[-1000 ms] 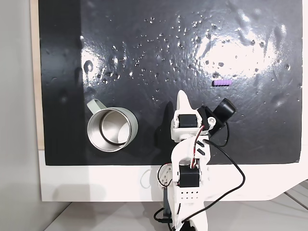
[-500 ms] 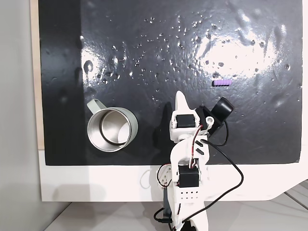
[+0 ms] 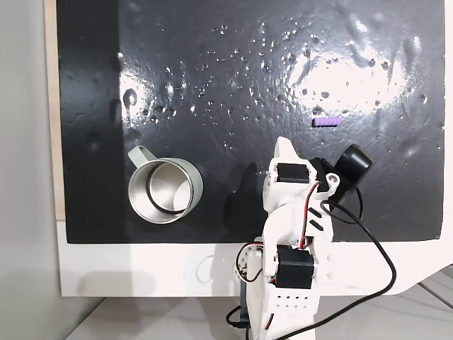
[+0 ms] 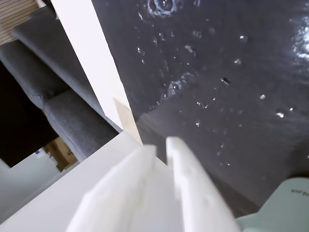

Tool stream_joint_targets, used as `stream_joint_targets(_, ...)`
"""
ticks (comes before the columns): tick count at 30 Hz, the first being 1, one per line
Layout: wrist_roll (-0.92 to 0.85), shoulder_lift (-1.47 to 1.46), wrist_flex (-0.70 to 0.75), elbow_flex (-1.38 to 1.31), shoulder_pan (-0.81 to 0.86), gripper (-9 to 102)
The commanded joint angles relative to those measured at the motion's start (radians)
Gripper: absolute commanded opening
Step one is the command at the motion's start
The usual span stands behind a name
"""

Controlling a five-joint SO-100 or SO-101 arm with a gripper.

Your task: Grasp a pengrip and put it in the cup.

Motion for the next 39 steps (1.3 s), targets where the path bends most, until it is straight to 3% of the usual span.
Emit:
stream_joint_targets(1,-0.025,-0.132,0.118,-0.239,0.040,14)
stream_joint_targets(10,-0.094,-0.433,0.380,-0.580,0.133,22)
stream_joint_targets(16,-0.161,-0.623,0.479,-0.767,0.232,24)
stream_joint_targets(24,-0.279,-0.857,0.537,-0.923,0.298,25)
stream_joint_targets(39,-0.445,-1.167,0.500,-0.963,0.327,25)
